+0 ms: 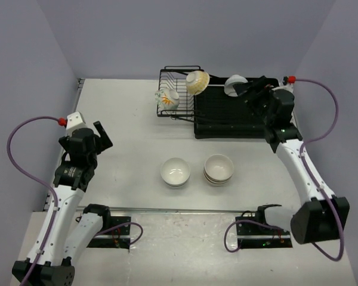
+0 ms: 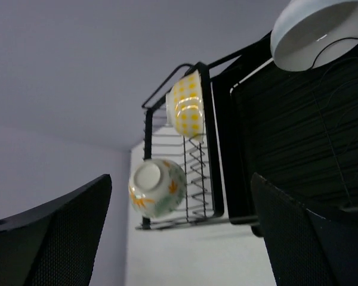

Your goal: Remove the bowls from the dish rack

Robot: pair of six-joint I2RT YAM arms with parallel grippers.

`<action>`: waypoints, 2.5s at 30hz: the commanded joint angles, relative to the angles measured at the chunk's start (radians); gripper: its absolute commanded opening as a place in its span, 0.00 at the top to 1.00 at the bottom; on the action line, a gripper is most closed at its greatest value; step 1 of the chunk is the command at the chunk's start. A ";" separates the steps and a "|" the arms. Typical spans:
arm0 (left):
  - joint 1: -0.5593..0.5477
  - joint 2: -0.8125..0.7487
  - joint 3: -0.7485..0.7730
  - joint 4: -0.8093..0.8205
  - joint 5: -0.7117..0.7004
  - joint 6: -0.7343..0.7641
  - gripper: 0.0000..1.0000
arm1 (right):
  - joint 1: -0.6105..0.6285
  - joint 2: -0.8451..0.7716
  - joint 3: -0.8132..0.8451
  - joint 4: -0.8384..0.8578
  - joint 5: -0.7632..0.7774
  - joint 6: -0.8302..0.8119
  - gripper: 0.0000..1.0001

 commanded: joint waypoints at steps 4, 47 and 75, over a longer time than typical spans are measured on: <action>0.003 0.007 0.005 0.023 0.028 0.000 0.00 | -0.114 0.249 -0.047 0.492 0.034 0.607 0.03; 0.006 0.060 0.016 0.047 0.088 0.033 0.00 | -0.154 0.986 0.199 1.055 0.136 0.876 0.96; 0.007 0.060 0.008 0.056 0.115 0.049 0.00 | -0.156 1.135 0.299 1.697 0.045 0.828 1.00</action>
